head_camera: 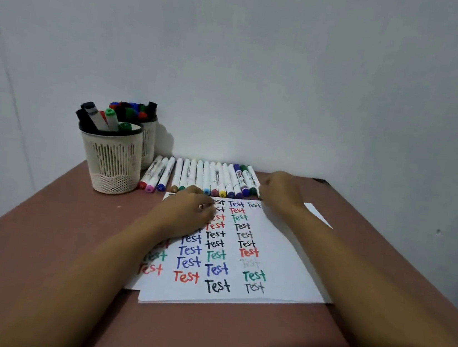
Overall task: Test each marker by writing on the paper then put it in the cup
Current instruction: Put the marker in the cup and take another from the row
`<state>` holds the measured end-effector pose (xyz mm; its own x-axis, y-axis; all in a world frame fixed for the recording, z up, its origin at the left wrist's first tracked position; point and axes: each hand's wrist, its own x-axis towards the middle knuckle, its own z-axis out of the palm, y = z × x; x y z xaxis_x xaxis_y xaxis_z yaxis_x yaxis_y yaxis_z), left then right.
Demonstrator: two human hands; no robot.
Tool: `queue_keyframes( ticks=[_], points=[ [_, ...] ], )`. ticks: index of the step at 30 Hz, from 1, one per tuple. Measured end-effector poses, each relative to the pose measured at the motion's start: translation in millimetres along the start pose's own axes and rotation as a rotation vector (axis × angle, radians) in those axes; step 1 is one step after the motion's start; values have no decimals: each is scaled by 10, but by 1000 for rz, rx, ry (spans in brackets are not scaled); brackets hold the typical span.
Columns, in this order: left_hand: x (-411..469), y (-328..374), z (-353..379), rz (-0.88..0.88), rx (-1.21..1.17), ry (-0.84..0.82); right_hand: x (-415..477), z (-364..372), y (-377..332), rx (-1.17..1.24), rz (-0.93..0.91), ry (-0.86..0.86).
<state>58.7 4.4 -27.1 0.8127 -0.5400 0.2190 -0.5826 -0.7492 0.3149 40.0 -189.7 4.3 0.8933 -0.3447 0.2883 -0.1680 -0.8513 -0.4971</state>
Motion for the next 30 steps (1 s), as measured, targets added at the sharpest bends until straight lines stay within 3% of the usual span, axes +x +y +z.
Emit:
queue_keyframes(
  ticks=[4, 9, 13, 17, 23, 30],
  points=[
    [3, -2, -4, -5, 5, 2, 84, 85, 42, -94, 38, -95],
    [-8, 3, -8, -1, 3, 11, 114, 209, 94, -107, 114, 24],
    [0, 2, -14, -23, -48, 68, 58, 137, 81, 133, 188, 221],
    [-2, 27, -47, -20, -149, 237, 2, -26, 47, 474, 145, 367],
    [-48, 26, -62, 178, -81, 395, -243, -155, 12, 876, 83, 218],
    [-46, 129, -85, 135, 15, 262, -336, -73, -2, 1161, 103, 61]
  ],
)
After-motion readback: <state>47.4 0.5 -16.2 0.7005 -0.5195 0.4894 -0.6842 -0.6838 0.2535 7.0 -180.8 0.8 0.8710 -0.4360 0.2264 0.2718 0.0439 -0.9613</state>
